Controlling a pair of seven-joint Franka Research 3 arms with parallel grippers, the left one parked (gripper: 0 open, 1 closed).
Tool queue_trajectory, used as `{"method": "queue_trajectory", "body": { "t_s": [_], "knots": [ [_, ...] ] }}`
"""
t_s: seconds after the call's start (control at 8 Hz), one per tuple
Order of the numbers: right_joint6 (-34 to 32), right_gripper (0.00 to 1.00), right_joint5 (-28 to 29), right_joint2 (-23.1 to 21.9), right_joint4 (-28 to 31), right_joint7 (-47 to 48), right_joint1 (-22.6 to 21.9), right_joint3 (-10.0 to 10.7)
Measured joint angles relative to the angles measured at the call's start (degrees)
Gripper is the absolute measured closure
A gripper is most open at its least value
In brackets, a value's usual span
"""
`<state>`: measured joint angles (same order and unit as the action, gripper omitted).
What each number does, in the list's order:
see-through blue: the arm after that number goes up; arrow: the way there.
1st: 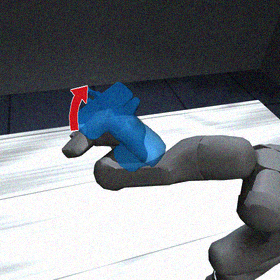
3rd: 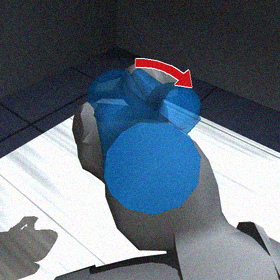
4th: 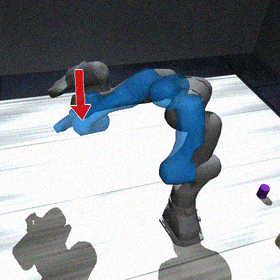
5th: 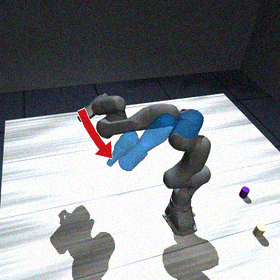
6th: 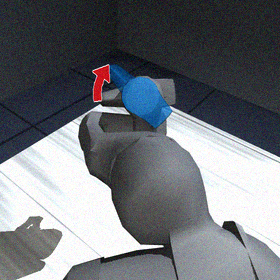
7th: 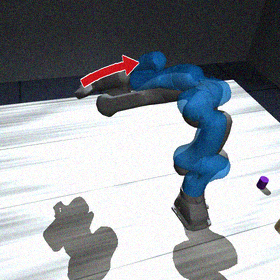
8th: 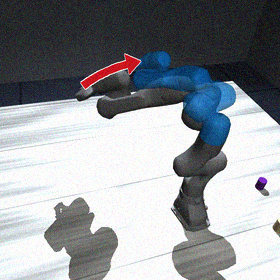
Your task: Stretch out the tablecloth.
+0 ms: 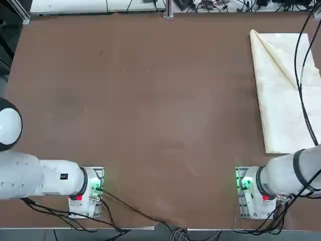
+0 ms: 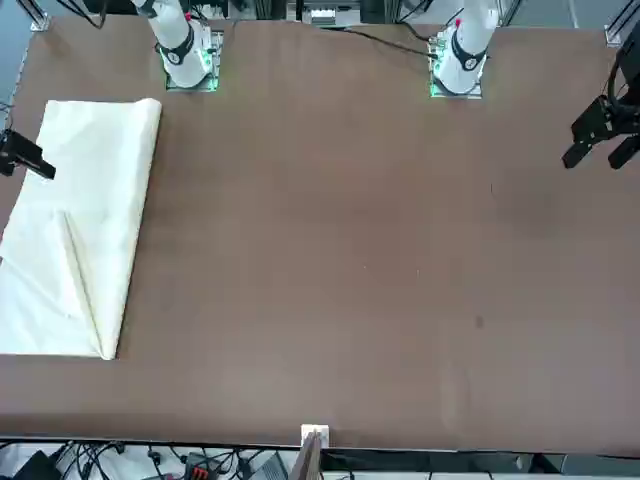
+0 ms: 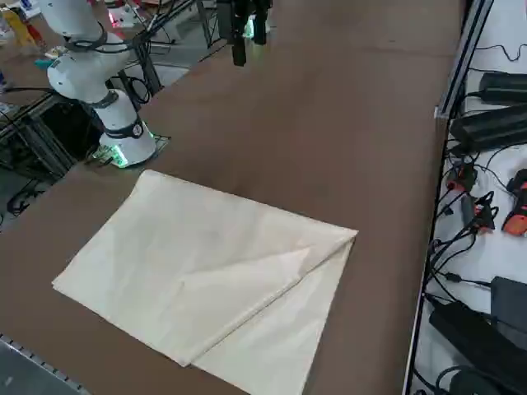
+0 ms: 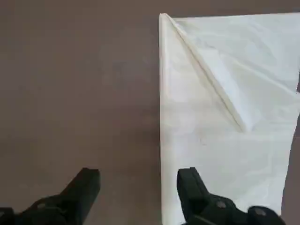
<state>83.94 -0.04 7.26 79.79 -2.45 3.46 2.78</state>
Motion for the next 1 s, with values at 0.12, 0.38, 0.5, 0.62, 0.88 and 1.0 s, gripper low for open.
{"method": "queue_trajectory", "body": {
  "t_s": [0.12,0.38,0.5,0.62,0.88,1.0],
  "knots": [
    [0.0,0.0,0.0,0.0,0.0,0.0,0.0,0.0],
    [-0.1,0.0,0.0,0.0,0.0,0.0,0.0,0.0],
    [-0.1,0.0,0.0,0.0,0.0,0.0,0.0,0.0],
    [-0.1,0.0,0.0,0.0,0.0,0.0,0.0,0.0],
    [-0.1,0.0,0.0,0.3,0.0,-0.4,-0.1,-0.1],
    [-0.2,0.0,0.0,0.5,0.0,-0.6,-0.2,-0.2]
  ]
}}
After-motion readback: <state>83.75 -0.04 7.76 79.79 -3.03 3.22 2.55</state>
